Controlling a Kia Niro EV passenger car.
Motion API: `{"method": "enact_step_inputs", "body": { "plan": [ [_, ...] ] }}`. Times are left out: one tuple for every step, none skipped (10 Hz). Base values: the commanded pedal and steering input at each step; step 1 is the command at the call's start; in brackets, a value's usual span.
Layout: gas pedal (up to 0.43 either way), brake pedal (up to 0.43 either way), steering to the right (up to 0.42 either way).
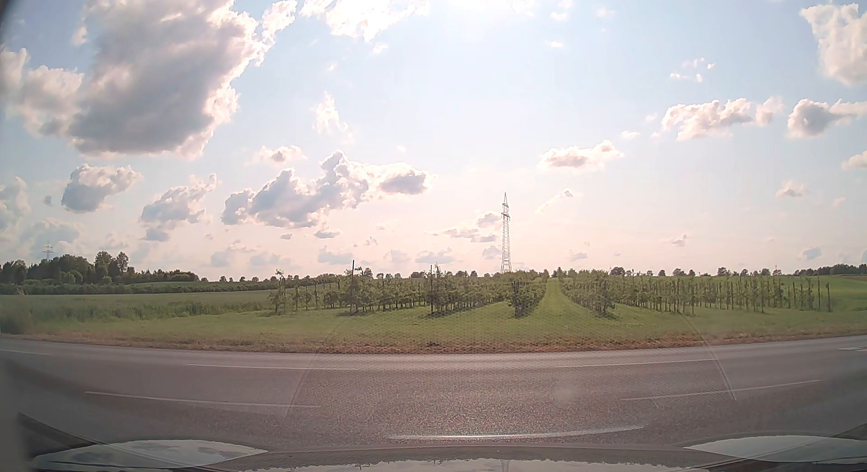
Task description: Follow the waypoints while adhering to traffic rules and regulations
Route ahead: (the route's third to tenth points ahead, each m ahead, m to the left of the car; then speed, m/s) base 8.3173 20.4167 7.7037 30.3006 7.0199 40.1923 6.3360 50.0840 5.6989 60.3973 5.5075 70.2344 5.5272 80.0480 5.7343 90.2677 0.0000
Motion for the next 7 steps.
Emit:
{"method": "enact_step_inputs", "body": {
  "plan": [
    [0.0, 0.433, -0.002],
    [0.0, 0.433, -0.002],
    [0.0, 0.433, -0.001],
    [0.0, 0.433, -0.002],
    [0.0, 0.433, -0.002],
    [0.0, 0.433, -0.002],
    [0.0, 0.433, -0.002]
  ]
}}
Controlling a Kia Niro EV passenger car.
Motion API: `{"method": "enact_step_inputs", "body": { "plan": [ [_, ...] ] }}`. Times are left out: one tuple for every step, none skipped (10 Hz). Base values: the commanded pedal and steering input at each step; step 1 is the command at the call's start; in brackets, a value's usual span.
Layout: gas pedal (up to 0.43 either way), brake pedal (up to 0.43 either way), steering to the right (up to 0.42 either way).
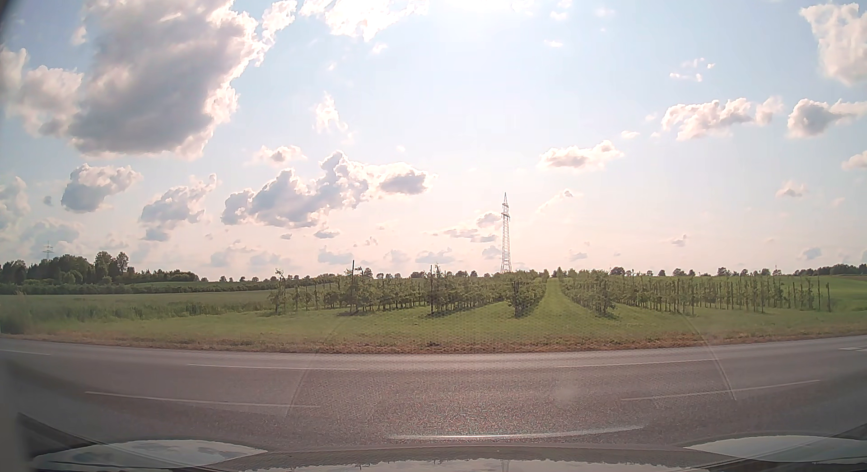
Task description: Follow the waypoints while adhering to traffic rules and regulations
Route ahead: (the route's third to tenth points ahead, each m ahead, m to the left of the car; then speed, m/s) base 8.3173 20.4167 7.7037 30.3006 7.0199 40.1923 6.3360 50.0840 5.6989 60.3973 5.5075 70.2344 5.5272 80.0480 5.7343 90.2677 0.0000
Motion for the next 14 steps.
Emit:
{"method": "enact_step_inputs", "body": {
  "plan": [
    [0.0, 0.433, -0.001],
    [0.0, 0.433, -0.002],
    [0.0, 0.433, -0.001],
    [0.0, 0.433, -0.001],
    [0.0, 0.433, -0.001],
    [0.0, 0.433, -0.002],
    [0.0, 0.433, -0.002],
    [0.0, 0.433, -0.002],
    [0.0, 0.433, -0.001],
    [0.0, 0.433, -0.002],
    [0.0, 0.433, -0.002],
    [0.0, 0.433, -0.002],
    [0.0, 0.433, -0.002],
    [0.0, 0.433, -0.002]
  ]
}}
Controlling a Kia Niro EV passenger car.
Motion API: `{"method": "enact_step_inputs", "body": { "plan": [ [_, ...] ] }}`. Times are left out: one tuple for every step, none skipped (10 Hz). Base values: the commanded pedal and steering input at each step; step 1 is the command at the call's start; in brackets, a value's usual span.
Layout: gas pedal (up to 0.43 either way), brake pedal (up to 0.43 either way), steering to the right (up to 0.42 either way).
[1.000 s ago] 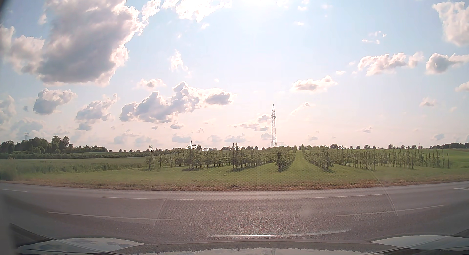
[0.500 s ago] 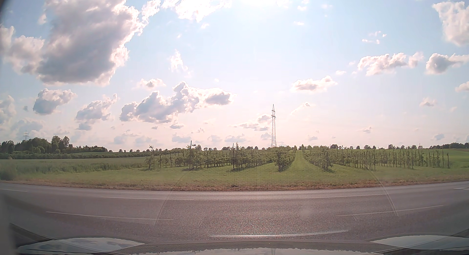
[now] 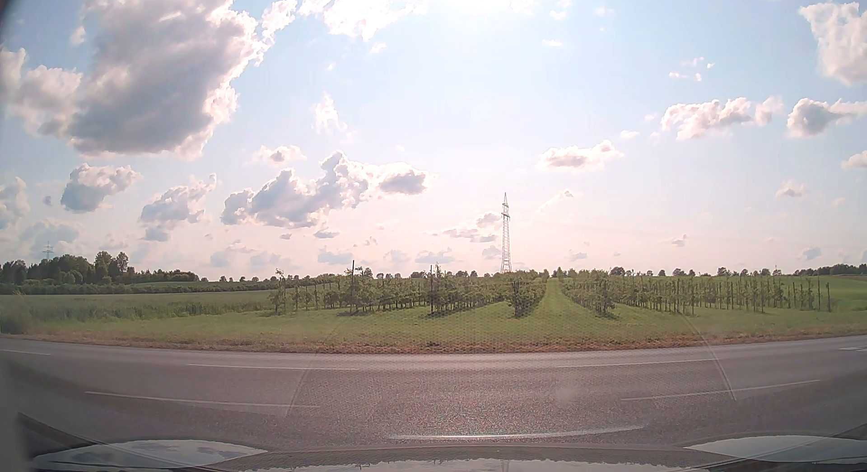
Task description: Follow the waypoints while adhering to traffic rules and regulations
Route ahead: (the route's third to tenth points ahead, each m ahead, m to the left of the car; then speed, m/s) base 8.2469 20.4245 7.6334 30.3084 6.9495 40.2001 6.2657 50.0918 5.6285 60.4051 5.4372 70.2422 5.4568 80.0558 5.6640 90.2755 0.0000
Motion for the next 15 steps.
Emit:
{"method": "enact_step_inputs", "body": {
  "plan": [
    [0.0, 0.433, -0.002],
    [0.0, 0.427, -0.002],
    [0.0, 0.427, -0.002],
    [0.0, 0.421, -0.002],
    [0.0, 0.433, -0.001],
    [0.0, 0.433, -0.002],
    [0.0, 0.427, -0.001],
    [0.0, 0.427, -0.001],
    [0.0, 0.433, -0.002],
    [0.0, 0.433, -0.002],
    [0.0, 0.433, -0.001],
    [0.0, 0.433, -0.002],
    [0.0, 0.433, -0.002],
    [0.0, 0.427, -0.002],
    [0.0, 0.433, -0.002]
  ]
}}
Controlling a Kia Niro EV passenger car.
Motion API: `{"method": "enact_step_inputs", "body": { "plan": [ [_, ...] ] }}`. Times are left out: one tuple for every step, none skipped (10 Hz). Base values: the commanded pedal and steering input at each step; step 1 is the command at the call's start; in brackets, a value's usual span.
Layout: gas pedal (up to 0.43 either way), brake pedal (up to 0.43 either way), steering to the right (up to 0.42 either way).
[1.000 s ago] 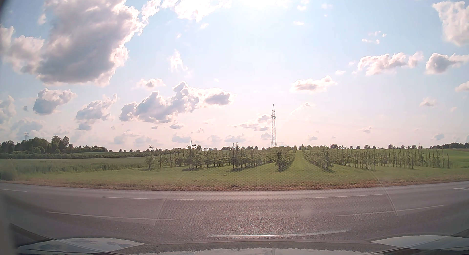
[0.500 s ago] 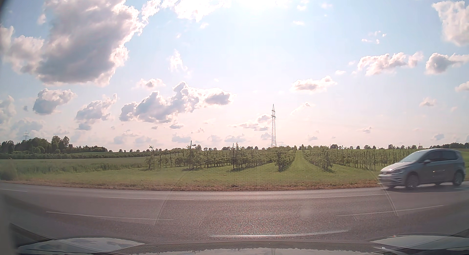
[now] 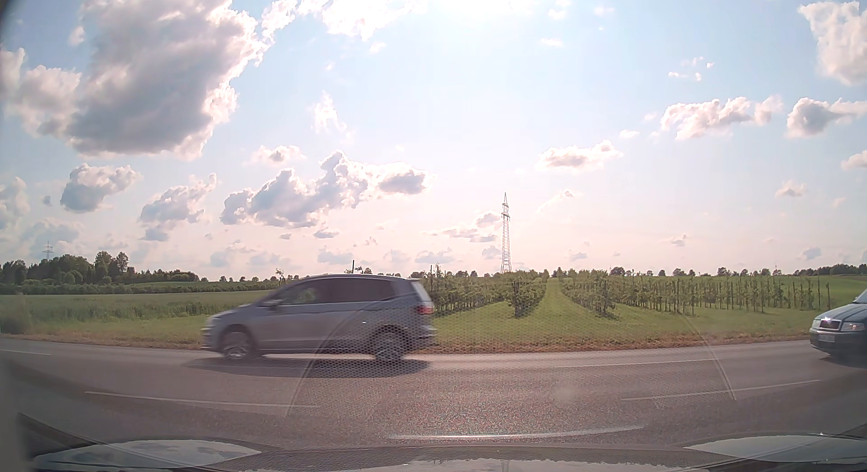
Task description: Follow the waypoints while adhering to traffic rules and regulations
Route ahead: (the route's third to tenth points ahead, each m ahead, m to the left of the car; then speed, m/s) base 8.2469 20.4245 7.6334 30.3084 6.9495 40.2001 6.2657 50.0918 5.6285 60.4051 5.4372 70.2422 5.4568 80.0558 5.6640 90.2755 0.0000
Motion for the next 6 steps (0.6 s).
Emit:
{"method": "enact_step_inputs", "body": {
  "plan": [
    [0.0, 0.433, -0.001],
    [0.0, 0.427, -0.002],
    [0.0, 0.421, -0.002],
    [0.0, 0.409, -0.001],
    [0.0, 0.409, -0.002],
    [0.0, 0.409, -0.001]
  ]
}}
